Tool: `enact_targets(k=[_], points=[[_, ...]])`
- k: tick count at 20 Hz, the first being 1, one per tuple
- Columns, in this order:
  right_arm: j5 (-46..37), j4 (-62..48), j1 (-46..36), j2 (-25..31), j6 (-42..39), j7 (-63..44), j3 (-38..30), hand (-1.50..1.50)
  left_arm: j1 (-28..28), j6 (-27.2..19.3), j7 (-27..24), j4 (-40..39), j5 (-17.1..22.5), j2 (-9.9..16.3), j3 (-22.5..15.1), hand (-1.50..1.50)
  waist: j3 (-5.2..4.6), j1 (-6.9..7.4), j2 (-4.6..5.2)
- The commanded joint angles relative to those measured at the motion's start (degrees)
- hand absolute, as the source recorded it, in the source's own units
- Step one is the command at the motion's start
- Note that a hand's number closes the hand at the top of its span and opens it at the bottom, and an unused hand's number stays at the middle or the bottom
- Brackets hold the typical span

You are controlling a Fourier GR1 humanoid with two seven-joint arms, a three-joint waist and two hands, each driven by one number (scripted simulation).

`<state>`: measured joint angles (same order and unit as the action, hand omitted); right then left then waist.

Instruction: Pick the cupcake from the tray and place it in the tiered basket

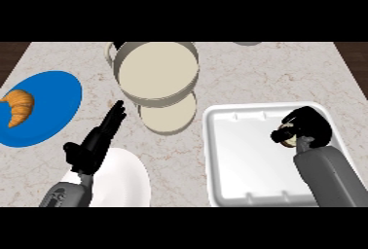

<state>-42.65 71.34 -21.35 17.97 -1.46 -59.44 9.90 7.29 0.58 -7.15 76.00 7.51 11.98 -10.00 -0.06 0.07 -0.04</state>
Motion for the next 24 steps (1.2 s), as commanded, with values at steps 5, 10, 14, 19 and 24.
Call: enact_targets(k=[5,10,14,19,24], points=[[0.54,-2.22,-3.41,4.39,-5.67,16.33,0.5,1.5,0.07,-1.13,1.97,2.1,-2.44,-2.89,-1.03,0.0,0.14,0.89,0.24],[1.78,-1.59,-5.86,12.33,-13.56,41.43,8.11,1.5,2.22,2.43,1.57,0.72,-0.89,-0.95,-0.17,0.0,0.29,3.05,1.24],[2.31,-7.91,-10.39,19.27,-11.74,58.68,5.37,1.5,3.5,0.62,1.87,-0.75,-1.79,-2.36,-0.03,0.0,0.23,2.08,1.05],[12.73,-13.79,-14.38,16.28,-11.31,68.86,-4.04,1.5,-0.24,3.13,-1.13,-1.07,-0.98,-0.26,1.22,0.0,0.14,1.48,0.5],[22.72,-10.64,-18.96,14.3,-17.0,71.17,-10.73,1.5,-0.37,1.92,1.1,1.32,-0.96,-1.52,0.8,0.0,0.09,0.52,-0.1]])
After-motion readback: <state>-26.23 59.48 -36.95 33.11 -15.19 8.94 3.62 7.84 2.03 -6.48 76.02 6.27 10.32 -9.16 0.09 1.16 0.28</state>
